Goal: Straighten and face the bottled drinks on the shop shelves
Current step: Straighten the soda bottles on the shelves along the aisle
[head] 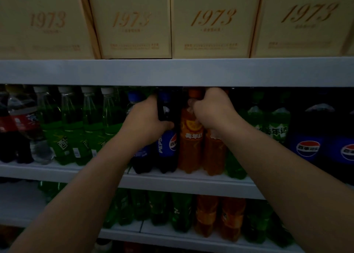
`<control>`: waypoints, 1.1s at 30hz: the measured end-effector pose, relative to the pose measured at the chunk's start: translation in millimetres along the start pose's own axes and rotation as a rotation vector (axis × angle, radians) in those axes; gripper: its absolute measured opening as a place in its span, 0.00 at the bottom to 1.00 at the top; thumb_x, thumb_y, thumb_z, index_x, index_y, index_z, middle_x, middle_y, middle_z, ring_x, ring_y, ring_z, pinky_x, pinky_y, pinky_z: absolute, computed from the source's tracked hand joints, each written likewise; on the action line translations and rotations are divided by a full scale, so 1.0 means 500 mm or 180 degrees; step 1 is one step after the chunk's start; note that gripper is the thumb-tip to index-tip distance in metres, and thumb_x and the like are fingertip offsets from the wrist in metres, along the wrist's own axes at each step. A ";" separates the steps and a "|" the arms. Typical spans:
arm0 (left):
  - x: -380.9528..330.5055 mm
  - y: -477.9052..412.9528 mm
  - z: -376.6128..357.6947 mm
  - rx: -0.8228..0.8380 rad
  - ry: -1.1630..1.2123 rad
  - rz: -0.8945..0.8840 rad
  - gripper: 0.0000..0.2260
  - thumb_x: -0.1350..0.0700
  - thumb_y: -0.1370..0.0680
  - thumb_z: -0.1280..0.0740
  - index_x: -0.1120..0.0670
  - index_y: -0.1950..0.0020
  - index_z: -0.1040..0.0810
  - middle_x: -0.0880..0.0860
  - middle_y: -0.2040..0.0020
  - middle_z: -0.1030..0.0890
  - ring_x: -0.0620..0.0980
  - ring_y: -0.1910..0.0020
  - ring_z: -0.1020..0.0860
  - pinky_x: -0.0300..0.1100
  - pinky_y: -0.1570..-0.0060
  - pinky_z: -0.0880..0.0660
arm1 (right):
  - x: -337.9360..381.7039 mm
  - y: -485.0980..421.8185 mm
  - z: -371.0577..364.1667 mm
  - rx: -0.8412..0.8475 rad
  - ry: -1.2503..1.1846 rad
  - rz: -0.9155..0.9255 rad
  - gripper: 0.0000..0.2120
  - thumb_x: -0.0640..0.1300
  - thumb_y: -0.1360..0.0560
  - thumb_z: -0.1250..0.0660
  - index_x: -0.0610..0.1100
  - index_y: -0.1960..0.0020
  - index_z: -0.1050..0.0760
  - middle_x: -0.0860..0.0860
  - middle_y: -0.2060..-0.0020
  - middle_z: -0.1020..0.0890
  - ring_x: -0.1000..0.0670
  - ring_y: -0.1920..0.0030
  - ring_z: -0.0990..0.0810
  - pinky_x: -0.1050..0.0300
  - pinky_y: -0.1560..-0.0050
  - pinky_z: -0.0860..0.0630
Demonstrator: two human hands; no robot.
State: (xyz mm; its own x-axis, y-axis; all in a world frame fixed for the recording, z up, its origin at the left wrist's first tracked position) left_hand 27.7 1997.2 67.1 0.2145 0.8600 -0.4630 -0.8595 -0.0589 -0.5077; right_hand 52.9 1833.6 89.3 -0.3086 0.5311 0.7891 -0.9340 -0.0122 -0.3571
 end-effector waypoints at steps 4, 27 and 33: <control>0.005 -0.007 0.006 0.0631 0.0619 0.0164 0.24 0.59 0.29 0.27 0.43 0.41 0.35 0.46 0.52 0.22 0.45 0.68 0.20 0.39 0.76 0.24 | -0.002 0.000 0.003 -0.0040 -0.0067 0.0005 0.08 0.47 0.25 0.34 0.43 0.52 0.25 0.44 0.56 0.20 0.43 0.55 0.20 0.45 0.51 0.21; 0.002 -0.016 -0.015 0.0265 0.0240 0.0099 0.13 0.48 0.23 0.34 0.52 0.43 0.31 0.48 0.53 0.25 0.44 0.59 0.27 0.38 0.66 0.32 | -0.066 0.026 0.080 -0.0357 -0.0113 -0.0181 0.08 0.46 0.20 0.42 0.42 0.51 0.28 0.49 0.65 0.22 0.54 0.77 0.22 0.67 0.82 0.33; 0.000 -0.010 -0.013 0.0212 0.0299 0.0242 0.10 0.49 0.22 0.36 0.54 0.48 0.31 0.51 0.58 0.24 0.48 0.64 0.24 0.43 0.68 0.26 | -0.071 0.016 0.077 -0.0301 0.0027 -0.0209 0.13 0.51 0.21 0.40 0.42 0.50 0.25 0.45 0.64 0.19 0.51 0.80 0.23 0.64 0.81 0.32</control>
State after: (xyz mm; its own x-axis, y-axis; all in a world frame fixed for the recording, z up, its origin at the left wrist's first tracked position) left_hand 35.1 1994.3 65.0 0.1875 0.8030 -0.5658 -0.9032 -0.0855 -0.4207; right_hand 49.4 1782.1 77.5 -0.2455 0.5353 0.8082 -0.9308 0.1026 -0.3507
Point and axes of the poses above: each hand's wrist, its own y-axis away from the middle knuckle, its own z-axis out of the back of the hand, x = y × z, the point moved 3 cm from there along -y, towards the middle knuckle
